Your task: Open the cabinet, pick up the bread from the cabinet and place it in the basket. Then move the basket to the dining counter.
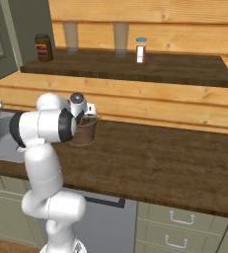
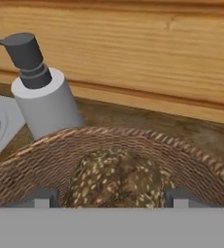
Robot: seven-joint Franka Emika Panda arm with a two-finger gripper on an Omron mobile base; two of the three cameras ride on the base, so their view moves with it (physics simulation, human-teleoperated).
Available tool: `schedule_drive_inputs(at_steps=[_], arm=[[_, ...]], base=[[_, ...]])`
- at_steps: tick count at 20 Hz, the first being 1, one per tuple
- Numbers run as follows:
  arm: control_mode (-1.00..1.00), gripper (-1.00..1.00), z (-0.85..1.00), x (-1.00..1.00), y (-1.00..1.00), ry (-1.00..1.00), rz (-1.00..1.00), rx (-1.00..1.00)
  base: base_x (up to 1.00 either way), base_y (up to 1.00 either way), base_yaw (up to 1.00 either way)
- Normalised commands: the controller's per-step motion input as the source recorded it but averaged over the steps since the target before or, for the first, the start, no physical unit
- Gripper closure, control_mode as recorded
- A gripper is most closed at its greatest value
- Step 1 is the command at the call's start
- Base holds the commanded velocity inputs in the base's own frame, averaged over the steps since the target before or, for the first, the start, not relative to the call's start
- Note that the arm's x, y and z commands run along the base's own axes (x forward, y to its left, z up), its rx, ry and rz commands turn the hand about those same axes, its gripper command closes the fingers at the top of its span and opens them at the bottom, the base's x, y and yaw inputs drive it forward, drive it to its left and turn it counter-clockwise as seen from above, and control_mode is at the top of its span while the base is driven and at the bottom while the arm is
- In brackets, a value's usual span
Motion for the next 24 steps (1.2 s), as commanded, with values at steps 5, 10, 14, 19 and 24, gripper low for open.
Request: schedule_drive_inputs(at_steps=[5, 10, 14, 19, 24], arm=[[-1.00, -1.00, 0.00, -0.48, 0.00, -0.07, 0.00, 0.00], [-1.00, -1.00, 0.02, -0.34, 0.00, -0.07, 0.00, 0.00], [-1.00, -1.00, 0.24, -0.67, 0.00, -0.10, 0.00, 0.00], [-1.00, -1.00, 0.30, -0.47, -0.04, -0.06, -0.10, -0.01], [-1.00, -1.00, 0.89, 0.01, -0.17, 0.07, -0.26, 0.00]], base=[[0.00, 0.00, 0.00], [0.00, 0.00, 0.00], [0.00, 0.00, 0.00], [0.00, 0.00, 0.00], [0.00, 0.00, 0.00]])
